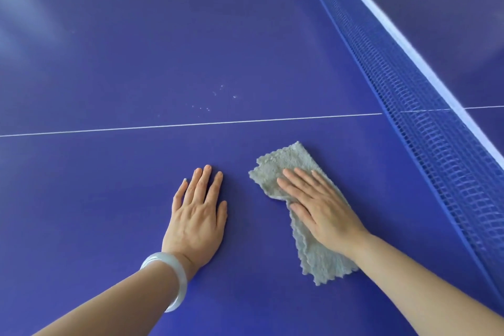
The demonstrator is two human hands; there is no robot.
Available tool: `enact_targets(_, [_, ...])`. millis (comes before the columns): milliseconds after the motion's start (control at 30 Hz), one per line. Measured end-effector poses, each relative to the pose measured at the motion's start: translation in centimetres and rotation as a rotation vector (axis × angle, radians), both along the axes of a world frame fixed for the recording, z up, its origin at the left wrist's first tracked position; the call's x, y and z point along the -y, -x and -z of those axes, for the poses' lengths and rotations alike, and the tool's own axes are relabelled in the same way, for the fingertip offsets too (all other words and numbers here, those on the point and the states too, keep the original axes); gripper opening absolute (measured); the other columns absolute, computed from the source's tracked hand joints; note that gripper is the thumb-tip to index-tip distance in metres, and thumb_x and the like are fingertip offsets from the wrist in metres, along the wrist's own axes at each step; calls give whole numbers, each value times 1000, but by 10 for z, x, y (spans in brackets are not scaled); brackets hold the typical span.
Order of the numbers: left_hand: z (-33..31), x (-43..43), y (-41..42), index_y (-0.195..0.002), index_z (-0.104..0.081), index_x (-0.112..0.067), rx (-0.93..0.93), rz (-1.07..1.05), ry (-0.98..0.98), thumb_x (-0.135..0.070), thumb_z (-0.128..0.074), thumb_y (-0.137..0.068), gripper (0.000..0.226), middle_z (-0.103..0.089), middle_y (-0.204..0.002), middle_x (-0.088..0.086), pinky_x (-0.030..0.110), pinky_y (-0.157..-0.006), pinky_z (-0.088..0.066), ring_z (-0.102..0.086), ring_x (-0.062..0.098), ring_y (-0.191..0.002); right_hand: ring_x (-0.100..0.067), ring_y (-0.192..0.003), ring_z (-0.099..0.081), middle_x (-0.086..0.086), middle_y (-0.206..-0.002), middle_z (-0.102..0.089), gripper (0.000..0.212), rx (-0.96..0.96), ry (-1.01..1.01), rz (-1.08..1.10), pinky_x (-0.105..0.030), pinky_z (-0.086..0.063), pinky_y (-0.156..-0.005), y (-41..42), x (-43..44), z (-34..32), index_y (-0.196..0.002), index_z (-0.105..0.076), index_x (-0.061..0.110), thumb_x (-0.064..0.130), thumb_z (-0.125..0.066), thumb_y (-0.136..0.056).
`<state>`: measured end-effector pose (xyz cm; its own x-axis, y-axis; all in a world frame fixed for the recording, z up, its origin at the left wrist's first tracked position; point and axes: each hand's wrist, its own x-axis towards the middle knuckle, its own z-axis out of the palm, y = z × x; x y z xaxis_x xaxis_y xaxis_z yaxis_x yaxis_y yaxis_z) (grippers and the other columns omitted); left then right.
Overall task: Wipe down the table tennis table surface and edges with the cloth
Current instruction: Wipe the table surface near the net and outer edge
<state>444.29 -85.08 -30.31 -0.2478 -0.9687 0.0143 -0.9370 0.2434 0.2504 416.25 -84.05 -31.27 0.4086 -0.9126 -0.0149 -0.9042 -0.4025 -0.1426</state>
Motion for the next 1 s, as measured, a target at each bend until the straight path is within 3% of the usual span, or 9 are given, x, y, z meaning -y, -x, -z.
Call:
enact_targets(133, [2, 0, 2, -155, -28, -16, 11, -5, -1, -42, -11, -96, 66, -19, -163, 5, 38, -123, -2, -11, 19, -152, -15, -153, 3, 5, -166, -2, 60, -54, -32, 607, -40, -1, -125, 63, 30, -4, -158, -9, 30, 50, -4, -101])
enact_targets(233, [3, 0, 3, -156, -24, -18, 30, -9, -8, -43, -7, -95, 68, -14, -164, 3, 37, -122, 2, -6, 18, -152, -24, -153, -3, -1, -166, -6, 58, -69, -19, 828, -46, -3, -124, 31, 57, -7, -159, -12, 24, 43, -14, -104])
enact_targets(400, [-3, -1, 4, -155, -28, -17, 31, -10, -3, -42, -10, -96, 67, -18, -163, 4, 36, -122, 0, -11, 19, -151, -16, -153, 5, 6, -166, -4, 56, 58, 3, 421, -42, 1, -124, -73, 33, -1, -159, -14, 24, 41, -14, -105])
enact_targets(533, [-5, -1, 3, -151, -36, -15, 11, -11, -10, -39, -16, -96, 64, -26, -160, 6, 37, -120, -5, -20, 20, -149, -8, -152, 1, 10, -165, -8, 54, 46, -26, 92, -36, -1, -123, -54, 8, -4, -157, -17, 28, 41, -7, -106])
enact_targets(600, [-5, -1, 4, -150, -39, -14, 15, -12, -12, -38, -17, -96, 63, -29, -159, 6, 37, -120, -6, -22, 21, -149, -9, -152, 0, 10, -164, -7, 53, -5, -1, 131, -34, 2, -124, -21, 21, -7, -157, -14, 30, 41, -10, -105])
enact_targets(667, [-5, -1, 4, -151, -37, -14, 22, -12, -19, -38, -16, -96, 64, -28, -160, 6, 38, -120, -6, -20, 21, -149, -11, -152, 8, 8, -165, 2, 54, -56, -23, 354, -35, 6, -124, -1, 45, -8, -157, -6, 30, 41, -11, -104])
enact_targets(800, [-4, 0, 5, -154, -31, -16, 33, -10, -13, -40, -10, -95, 67, -21, -162, 5, 38, -121, -3, -13, 20, -151, -20, -153, 11, 0, -166, 7, 59, -42, -58, 627, -41, 5, -124, -30, 73, -10, -159, 1, 23, 43, -13, -104])
enact_targets(933, [-3, 0, 4, -155, -28, -17, 16, -4, -11, -41, -9, -95, 67, -17, -162, 4, 38, -121, -3, -11, 18, -151, -16, -152, 12, 4, -166, 6, 58, 5, -17, 337, -39, 2, -124, -70, 22, -4, -159, -3, 23, 42, -14, -105])
enact_targets(1000, [-5, 0, 4, -153, -33, -15, 10, -4, -17, -39, -14, -96, 64, -23, -161, 6, 40, -119, -7, -17, 21, -150, -15, -153, 1, 4, -167, -3, 58, 3, -8, 161, -38, -6, -123, -68, -21, -3, -159, -10, 22, 42, -20, -105])
